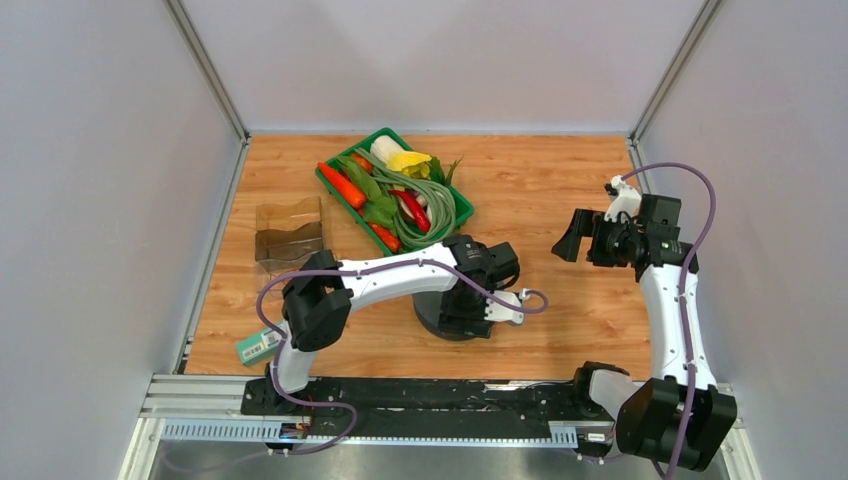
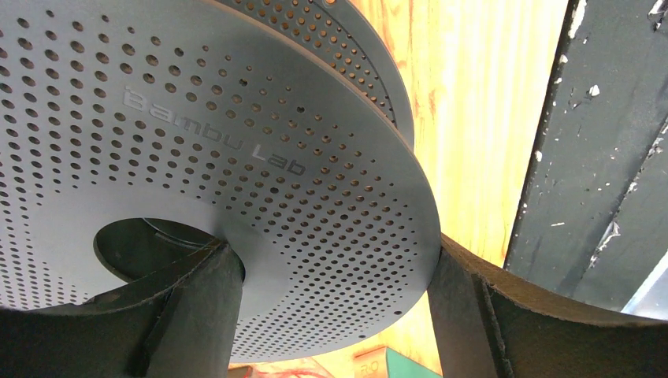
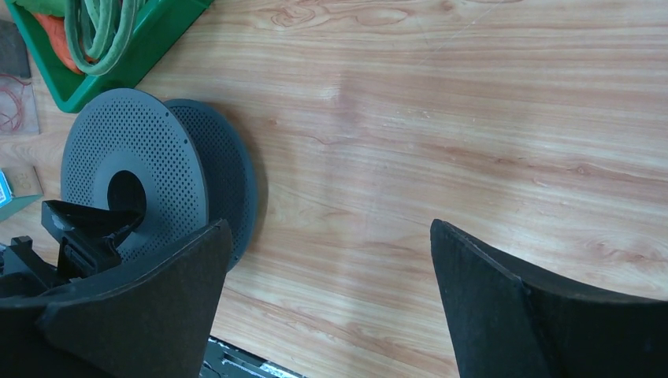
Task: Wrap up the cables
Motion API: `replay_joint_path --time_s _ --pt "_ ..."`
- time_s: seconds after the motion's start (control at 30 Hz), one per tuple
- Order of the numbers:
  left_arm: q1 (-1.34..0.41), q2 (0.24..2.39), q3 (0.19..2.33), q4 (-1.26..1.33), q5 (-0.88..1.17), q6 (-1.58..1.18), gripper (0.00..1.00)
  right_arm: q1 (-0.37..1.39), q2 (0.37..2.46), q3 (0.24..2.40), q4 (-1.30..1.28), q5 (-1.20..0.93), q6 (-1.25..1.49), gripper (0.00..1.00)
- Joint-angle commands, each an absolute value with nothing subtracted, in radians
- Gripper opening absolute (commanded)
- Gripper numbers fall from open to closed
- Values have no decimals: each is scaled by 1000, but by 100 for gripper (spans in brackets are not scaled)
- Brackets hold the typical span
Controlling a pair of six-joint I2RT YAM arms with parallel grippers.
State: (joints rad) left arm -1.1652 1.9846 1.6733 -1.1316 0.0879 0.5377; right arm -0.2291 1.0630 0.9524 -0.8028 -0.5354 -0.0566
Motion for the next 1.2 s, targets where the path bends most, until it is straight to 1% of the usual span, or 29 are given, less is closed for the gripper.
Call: replay_joint_path --time_s 0.0,0.23,0.37,0.47,0.53,0.63,0.83,0.93,1.0,1.17 --pt "-1167 1956 1706 -1149 101 557 80 -236 1071 979 -772 -557 -51 100" --pt "-1154 1879 1720 -1150 77 569 81 -235 1052 960 -765 -594 -55 100" --pt "-1152 1871 1704 -1155 46 594 81 -232 1049 957 -779 -673 -61 100" --pt "-1152 1859 1680 -1135 31 600 81 -226 1060 927 -750 -779 -19 100" --pt "-1149 1850 1664 -1115 25 603 82 -181 1074 919 -729 -810 33 100" --pt "-1147 1836 1654 -1106 31 614 82 -120 1139 904 -697 -922 83 100" --pt "-1146 1822 1646 -1094 44 615 82 -5 1311 916 -654 -1000 118 100" --pt "-1146 1821 1643 -1077 41 620 82 99 1383 940 -653 -959 117 99" --pt "-1146 1821 1640 -1069 34 620 82 136 1439 960 -663 -953 109 97" --pt "-1126 1801 1629 -1043 51 612 83 153 1548 979 -707 -891 60 90"
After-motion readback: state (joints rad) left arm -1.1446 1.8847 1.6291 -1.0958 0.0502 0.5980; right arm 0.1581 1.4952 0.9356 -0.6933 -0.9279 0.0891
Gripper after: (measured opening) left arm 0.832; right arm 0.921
